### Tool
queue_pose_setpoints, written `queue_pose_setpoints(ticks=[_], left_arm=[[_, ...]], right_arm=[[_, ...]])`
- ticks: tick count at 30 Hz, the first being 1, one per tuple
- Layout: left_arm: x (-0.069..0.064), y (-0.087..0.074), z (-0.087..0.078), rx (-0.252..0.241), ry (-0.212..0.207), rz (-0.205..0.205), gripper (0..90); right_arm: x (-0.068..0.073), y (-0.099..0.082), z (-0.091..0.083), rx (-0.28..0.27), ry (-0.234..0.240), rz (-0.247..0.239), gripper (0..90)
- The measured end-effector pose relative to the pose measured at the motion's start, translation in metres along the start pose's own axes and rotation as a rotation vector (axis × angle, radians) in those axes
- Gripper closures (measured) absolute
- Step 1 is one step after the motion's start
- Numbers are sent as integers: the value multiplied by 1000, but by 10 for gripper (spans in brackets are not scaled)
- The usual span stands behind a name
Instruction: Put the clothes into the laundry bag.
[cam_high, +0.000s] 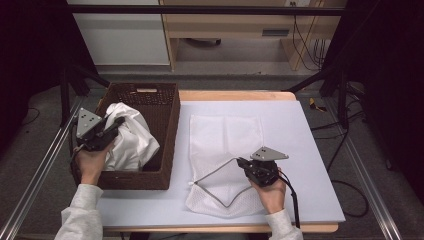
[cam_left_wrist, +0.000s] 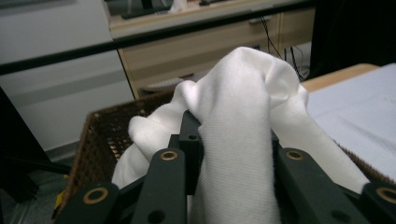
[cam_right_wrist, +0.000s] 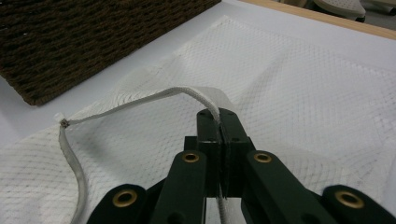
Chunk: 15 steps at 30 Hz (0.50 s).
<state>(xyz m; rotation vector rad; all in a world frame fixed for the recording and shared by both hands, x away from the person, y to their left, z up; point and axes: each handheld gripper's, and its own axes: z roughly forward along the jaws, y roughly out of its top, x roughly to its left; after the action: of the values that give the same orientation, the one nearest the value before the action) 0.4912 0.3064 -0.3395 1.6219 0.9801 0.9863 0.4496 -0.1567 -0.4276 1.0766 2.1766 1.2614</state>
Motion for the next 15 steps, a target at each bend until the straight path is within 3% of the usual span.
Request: queue_pose_setpoints(ticks=[7, 15], left_arm=[[7, 28, -19, -128, 25, -53, 719], [6, 68, -42, -262, 42, -59, 719]], right_arm=[[0, 1, -2, -10, -2, 5, 892], [-1, 1, -2, -10, -2, 6, 892]])
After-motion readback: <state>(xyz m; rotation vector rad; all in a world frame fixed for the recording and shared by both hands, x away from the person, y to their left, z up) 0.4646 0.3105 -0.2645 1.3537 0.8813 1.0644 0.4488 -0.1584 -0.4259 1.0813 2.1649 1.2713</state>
